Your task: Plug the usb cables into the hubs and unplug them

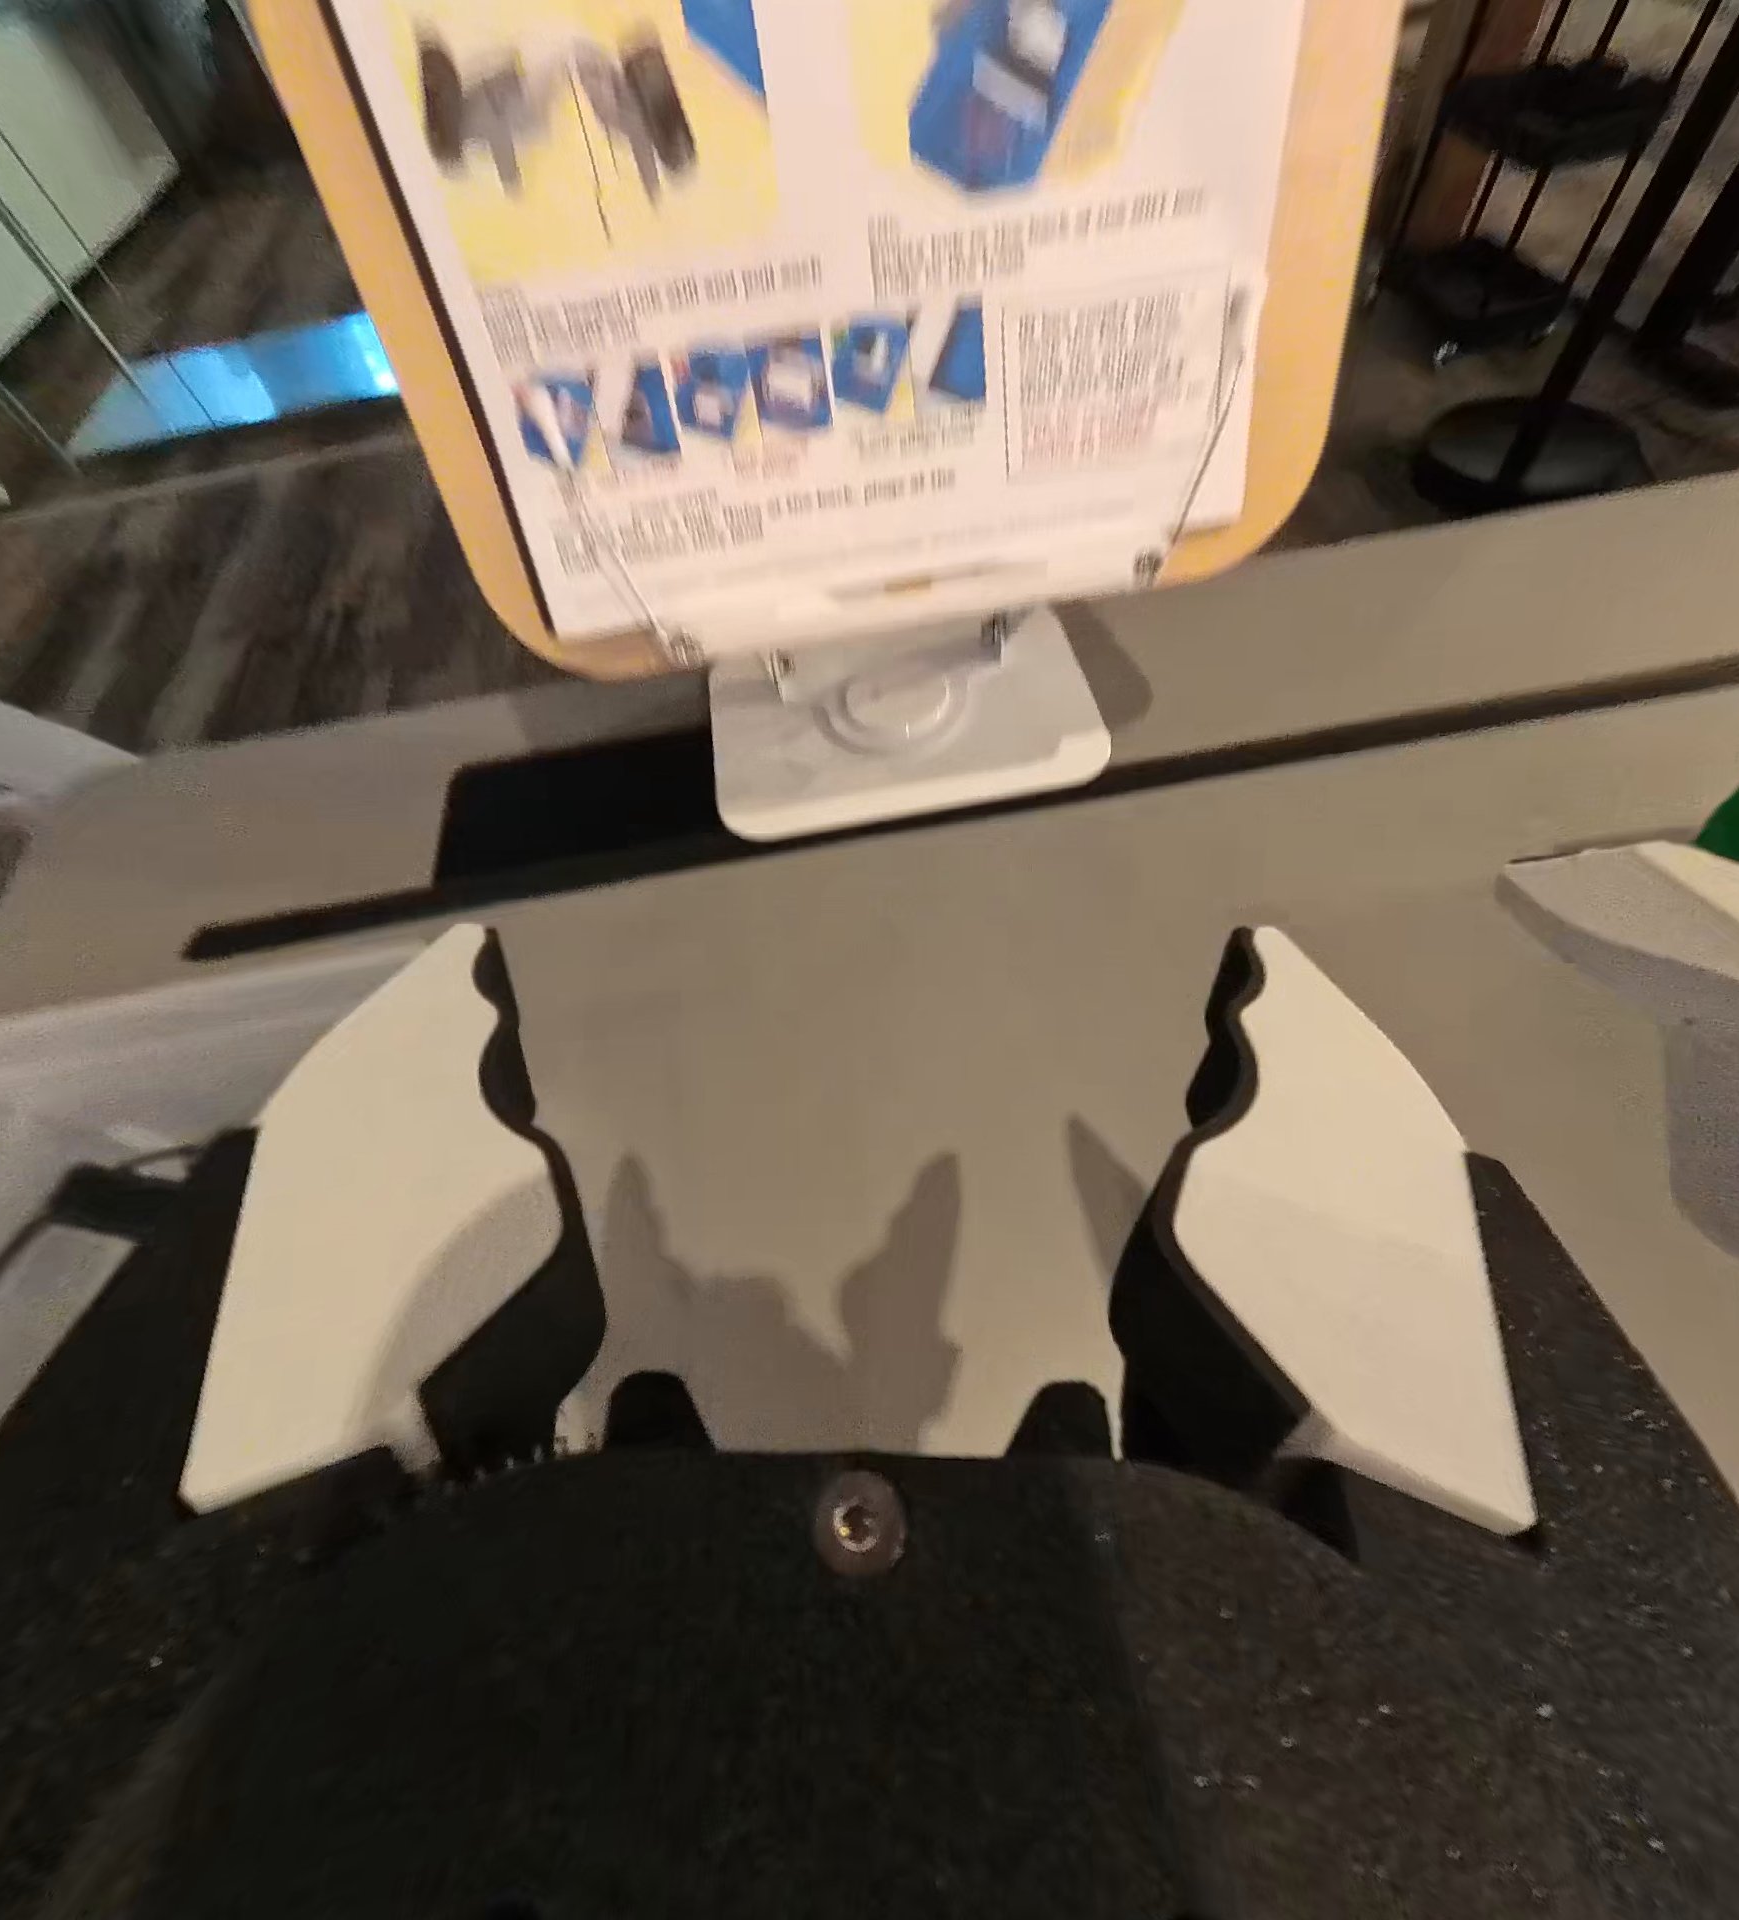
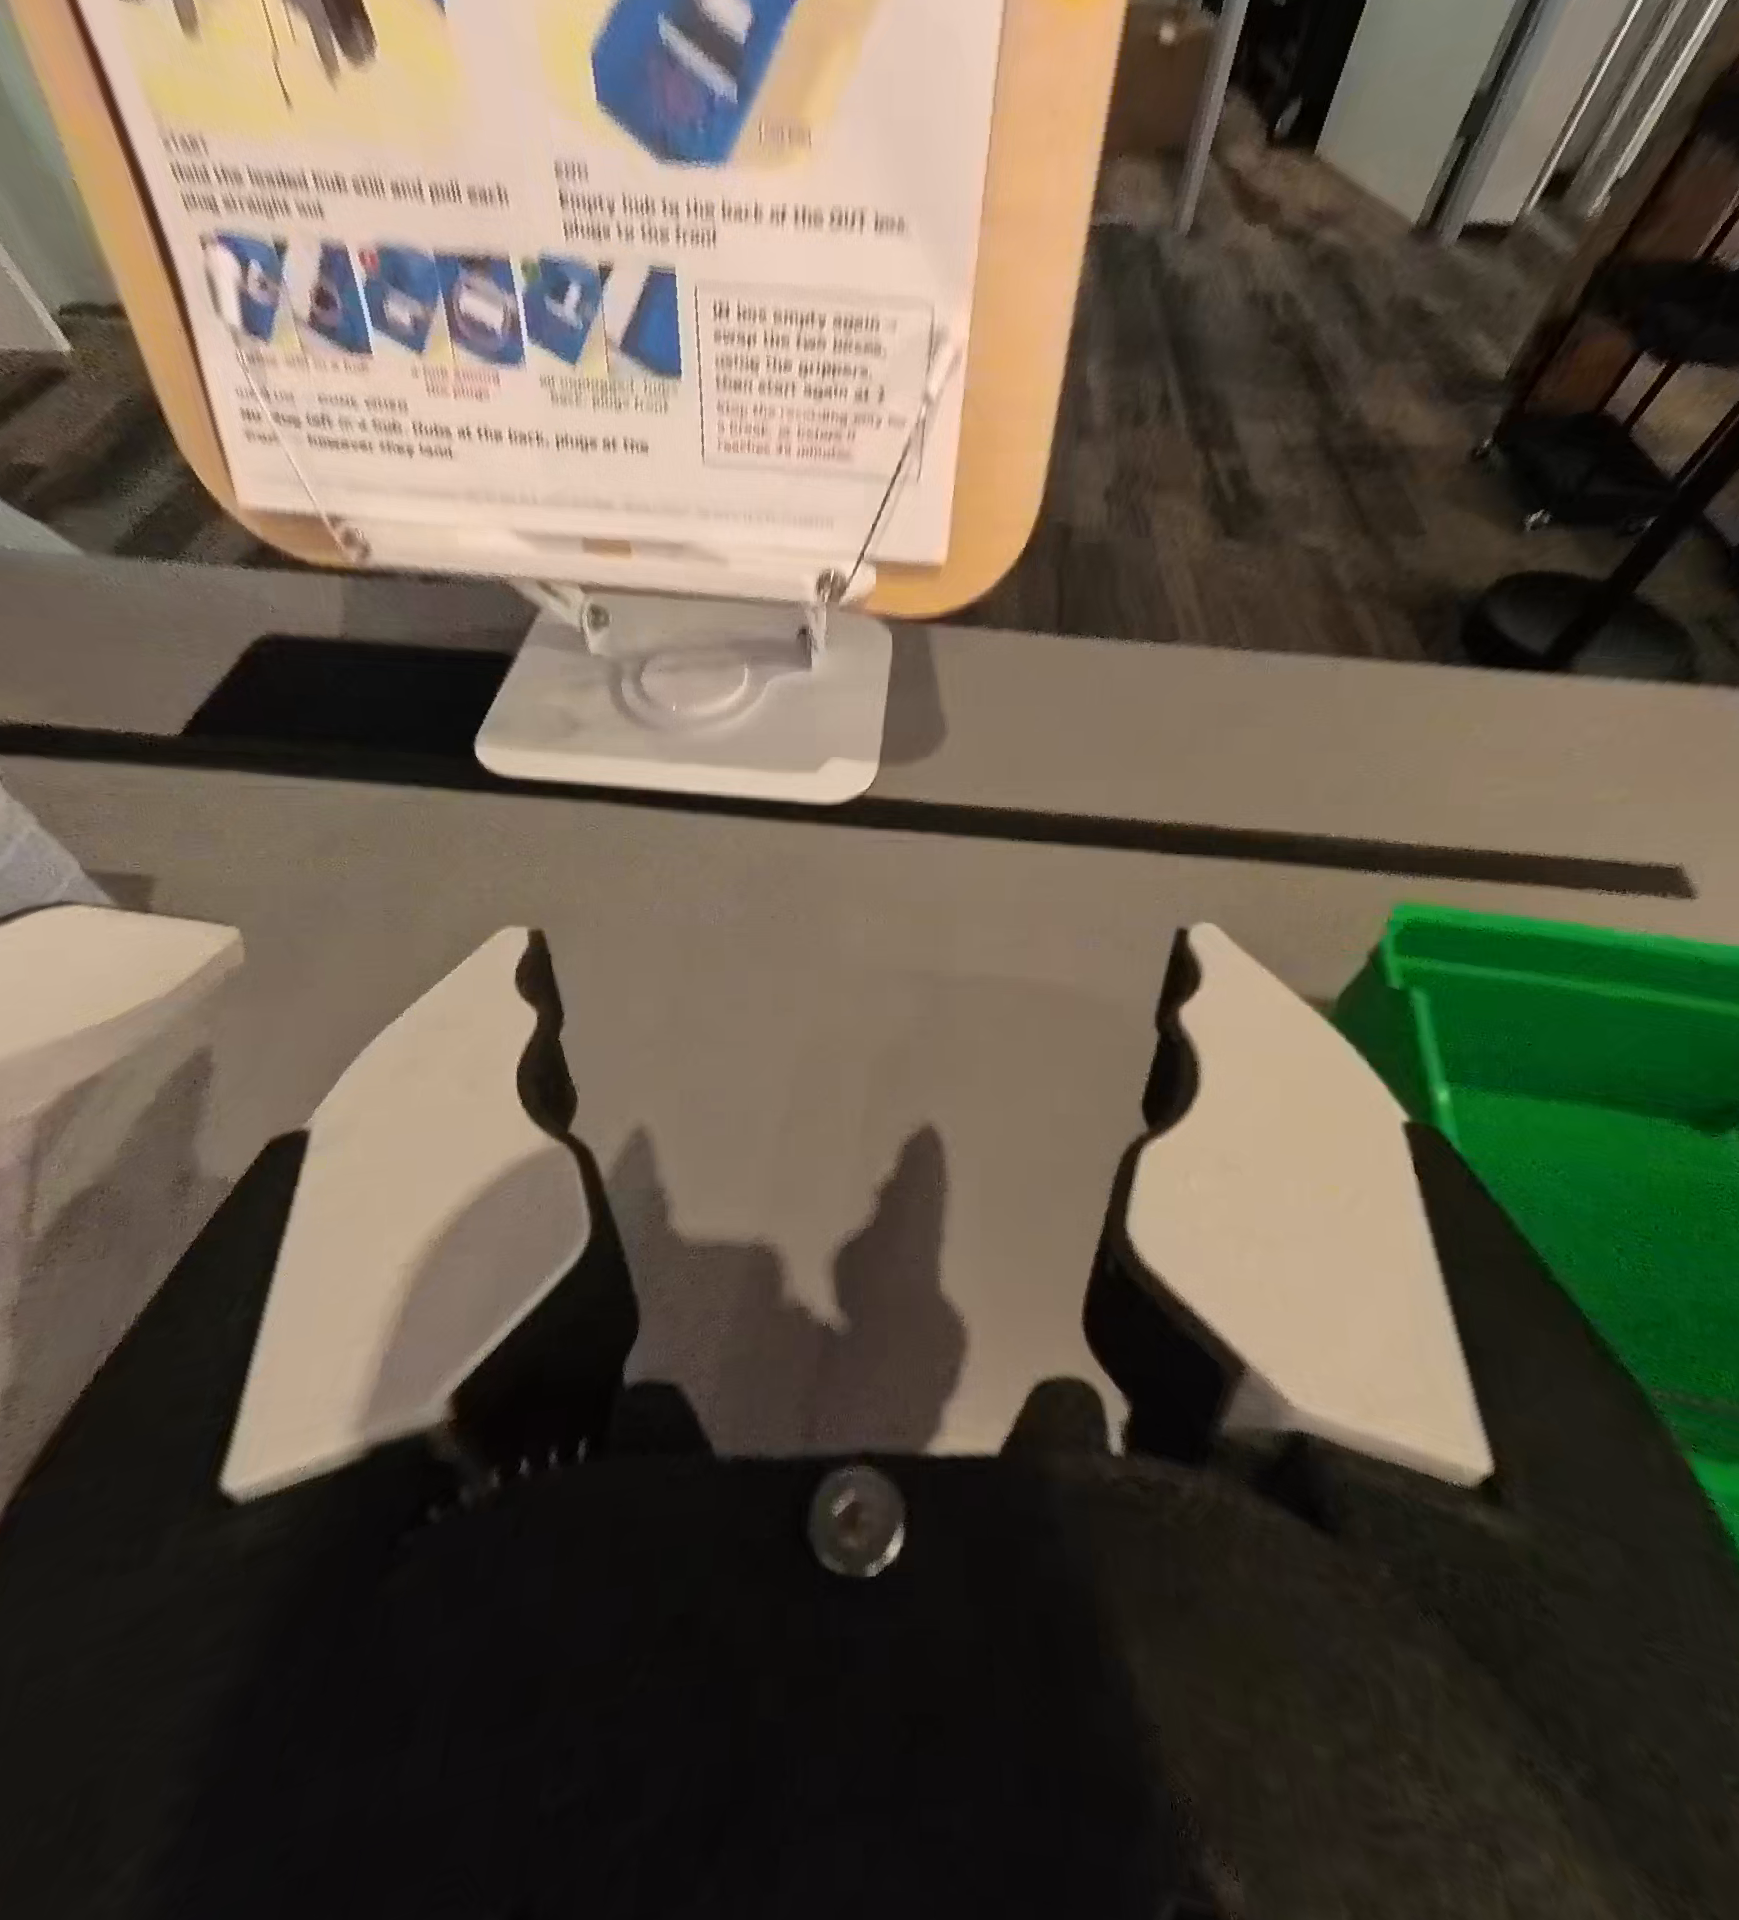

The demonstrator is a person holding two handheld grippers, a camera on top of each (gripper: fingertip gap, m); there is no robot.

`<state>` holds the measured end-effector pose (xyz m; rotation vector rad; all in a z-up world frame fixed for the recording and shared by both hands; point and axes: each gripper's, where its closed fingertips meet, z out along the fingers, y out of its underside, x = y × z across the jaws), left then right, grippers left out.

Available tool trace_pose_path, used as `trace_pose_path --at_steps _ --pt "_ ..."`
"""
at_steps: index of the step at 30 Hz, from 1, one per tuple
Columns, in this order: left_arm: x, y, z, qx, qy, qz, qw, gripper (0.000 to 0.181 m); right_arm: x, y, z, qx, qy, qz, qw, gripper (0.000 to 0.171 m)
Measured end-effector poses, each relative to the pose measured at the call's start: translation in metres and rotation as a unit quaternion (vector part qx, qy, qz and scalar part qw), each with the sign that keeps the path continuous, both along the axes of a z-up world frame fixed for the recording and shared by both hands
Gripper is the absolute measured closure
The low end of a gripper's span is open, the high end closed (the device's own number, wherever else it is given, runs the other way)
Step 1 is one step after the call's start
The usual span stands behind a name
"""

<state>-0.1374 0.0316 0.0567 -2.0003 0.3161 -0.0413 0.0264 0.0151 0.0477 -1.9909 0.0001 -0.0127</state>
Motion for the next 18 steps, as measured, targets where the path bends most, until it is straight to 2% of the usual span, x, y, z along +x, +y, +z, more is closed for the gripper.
trace_pose_path --at_steps 5,11,15,18 --pt "-0.013 -0.008 -0.082 -0.057 -0.003 0.023 0.998 0.050 -0.005 -0.006 -0.077 -0.064 0.007 -0.015 0.998 0.057" --pt "-0.027 -0.020 -0.164 -0.131 -0.010 0.043 0.990 0.045 -0.015 -0.014 -0.151 -0.133 0.030 -0.026 0.990 0.051" --pt "-0.028 -0.027 -0.204 -0.194 -0.030 0.046 0.979 0.038 -0.023 -0.017 -0.186 -0.168 0.036 -0.035 0.985 0.046" --pt "-0.029 -0.029 -0.220 -0.214 -0.031 0.048 0.975 0.036 -0.026 -0.017 -0.205 -0.188 0.041 -0.034 0.981 0.042"
